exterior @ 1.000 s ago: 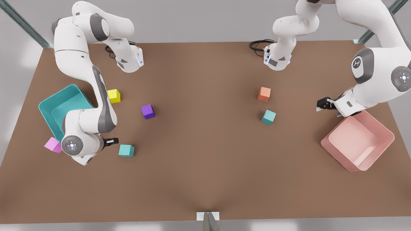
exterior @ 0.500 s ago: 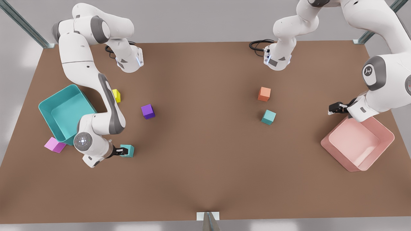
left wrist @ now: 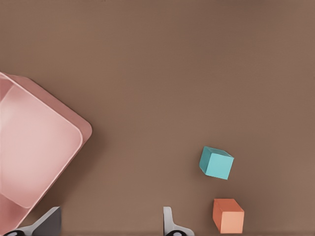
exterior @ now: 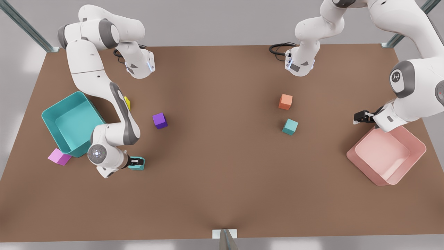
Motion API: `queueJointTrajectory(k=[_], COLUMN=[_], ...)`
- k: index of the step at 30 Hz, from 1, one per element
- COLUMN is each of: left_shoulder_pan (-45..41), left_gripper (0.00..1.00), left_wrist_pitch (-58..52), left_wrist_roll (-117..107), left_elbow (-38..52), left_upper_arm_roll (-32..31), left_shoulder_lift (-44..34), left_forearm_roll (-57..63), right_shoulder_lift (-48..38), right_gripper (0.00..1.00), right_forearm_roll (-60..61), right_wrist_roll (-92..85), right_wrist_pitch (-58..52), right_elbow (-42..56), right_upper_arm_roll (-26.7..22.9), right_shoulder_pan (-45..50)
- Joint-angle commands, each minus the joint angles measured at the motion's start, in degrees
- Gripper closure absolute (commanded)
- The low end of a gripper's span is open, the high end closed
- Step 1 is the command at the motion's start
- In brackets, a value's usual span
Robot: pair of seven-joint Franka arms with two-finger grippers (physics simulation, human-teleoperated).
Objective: Stack the two blue cubes on top of each other
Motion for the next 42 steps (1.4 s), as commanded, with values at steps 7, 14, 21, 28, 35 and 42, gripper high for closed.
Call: queueJointTrajectory(k=[7, 14, 21, 28, 35, 42], left_shoulder_pan=[0.30, 0.91, 0.83, -19.91, -21.32, -24.92], left_gripper=[0.00, 0.00, 0.00, 0.00, 0.00, 0.00], left_wrist_pitch=[-0.19, -0.37, -3.53, 0.51, 24.77, 30.04], left_wrist_roll=[0.43, 0.52, 0.60, -5.81, -0.10, 0.96], left_elbow=[0.02, 0.46, 0.38, -6.21, -29.16, -34.96], left_upper_arm_roll=[-0.07, -0.07, -0.68, 12.32, 12.32, 11.09], left_shoulder_lift=[0.14, -0.03, -0.03, 0.41, 1.37, 2.34], left_forearm_roll=[0.09, -0.18, -0.35, 0.00, -0.18, -3.87], right_shoulder_lift=[2.20, 5.10, 5.54, 4.93, 7.47, 13.98], right_gripper=[0.00, 0.00, 0.21, 0.43, 0.41, 0.41], right_forearm_roll=[0.10, 0.10, 0.10, 0.02, -0.95, -1.30], right_wrist_roll=[4.35, 4.35, 4.35, 4.17, 53.29, 84.15], right_wrist_pitch=[-0.27, 0.08, 0.08, -2.38, -11.00, -8.19], right_elbow=[-0.04, 0.66, 0.75, 4.00, 21.93, 29.93], right_upper_arm_roll=[0.01, 0.01, 0.01, 0.45, 1.42, 1.24], right_shoulder_pan=[-0.46, -0.46, -0.46, -0.02, 27.13, 41.02])
